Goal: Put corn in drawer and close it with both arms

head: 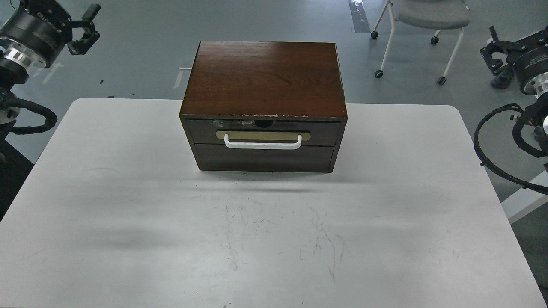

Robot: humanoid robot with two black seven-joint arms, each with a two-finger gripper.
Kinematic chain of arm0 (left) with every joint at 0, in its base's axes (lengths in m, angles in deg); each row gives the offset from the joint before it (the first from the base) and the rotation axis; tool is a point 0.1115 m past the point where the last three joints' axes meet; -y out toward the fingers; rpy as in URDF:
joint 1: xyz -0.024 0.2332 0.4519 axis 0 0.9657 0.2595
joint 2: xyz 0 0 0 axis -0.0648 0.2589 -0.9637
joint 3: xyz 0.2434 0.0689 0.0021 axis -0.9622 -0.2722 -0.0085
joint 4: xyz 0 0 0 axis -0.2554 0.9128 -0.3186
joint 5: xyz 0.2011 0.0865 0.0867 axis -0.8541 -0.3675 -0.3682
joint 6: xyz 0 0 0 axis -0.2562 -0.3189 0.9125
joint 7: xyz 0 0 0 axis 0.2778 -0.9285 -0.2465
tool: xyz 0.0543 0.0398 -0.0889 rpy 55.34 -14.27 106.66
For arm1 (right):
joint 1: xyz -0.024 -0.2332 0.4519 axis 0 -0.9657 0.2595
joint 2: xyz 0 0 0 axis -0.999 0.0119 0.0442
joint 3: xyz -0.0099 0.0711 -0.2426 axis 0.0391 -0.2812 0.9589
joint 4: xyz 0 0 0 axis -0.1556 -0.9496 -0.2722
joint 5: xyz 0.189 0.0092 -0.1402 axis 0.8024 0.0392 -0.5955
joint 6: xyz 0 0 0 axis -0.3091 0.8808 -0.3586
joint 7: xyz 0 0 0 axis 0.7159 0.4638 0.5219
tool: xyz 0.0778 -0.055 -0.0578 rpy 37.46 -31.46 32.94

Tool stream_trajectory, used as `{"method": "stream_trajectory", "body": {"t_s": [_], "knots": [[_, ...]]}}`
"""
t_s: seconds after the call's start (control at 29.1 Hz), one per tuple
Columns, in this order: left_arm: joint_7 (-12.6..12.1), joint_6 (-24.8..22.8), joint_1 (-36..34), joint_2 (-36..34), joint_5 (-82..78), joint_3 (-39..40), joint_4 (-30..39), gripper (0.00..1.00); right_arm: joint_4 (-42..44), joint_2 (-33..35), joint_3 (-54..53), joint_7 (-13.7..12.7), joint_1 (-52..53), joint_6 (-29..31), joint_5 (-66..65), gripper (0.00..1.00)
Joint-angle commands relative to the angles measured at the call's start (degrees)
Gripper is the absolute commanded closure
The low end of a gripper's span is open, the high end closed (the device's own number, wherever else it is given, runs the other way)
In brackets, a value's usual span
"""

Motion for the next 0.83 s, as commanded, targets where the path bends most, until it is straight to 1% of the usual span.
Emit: {"method": "stream_trajectory", "body": {"t_s": [0.0, 0.14, 0.38, 0.55, 0.79], "knots": [[-1.19, 0.0, 1.28, 2.6, 1.38, 4.22, -3.49, 0.02, 1.92, -2.54, -0.95, -0.2, -0.56, 0.04, 0.59, 0.0], [-1.1, 0.0, 2.43, 3.39, 1.56, 6.86, -3.49, 0.02, 6.31, -6.23, -2.7, -0.9, -0.56, -0.09, 0.68, 0.0], [-1.01, 0.0, 3.65, 4.45, 2.79, 7.13, -3.4, 0.02, 6.41, -7.28, -6.57, -1.26, -0.74, -0.01, 0.77, 0.0], [-0.84, 0.0, 5.41, 4.45, 3.41, 7.04, -3.31, 0.02, 6.58, -7.46, -5.87, -1.08, -0.74, -0.01, 0.59, 0.0], [-0.66, 0.0, 6.12, 4.45, 3.49, 7.04, -3.4, 0.02, 6.23, -7.46, -5.43, -0.82, -0.83, 0.04, 0.5, 0.0]]}}
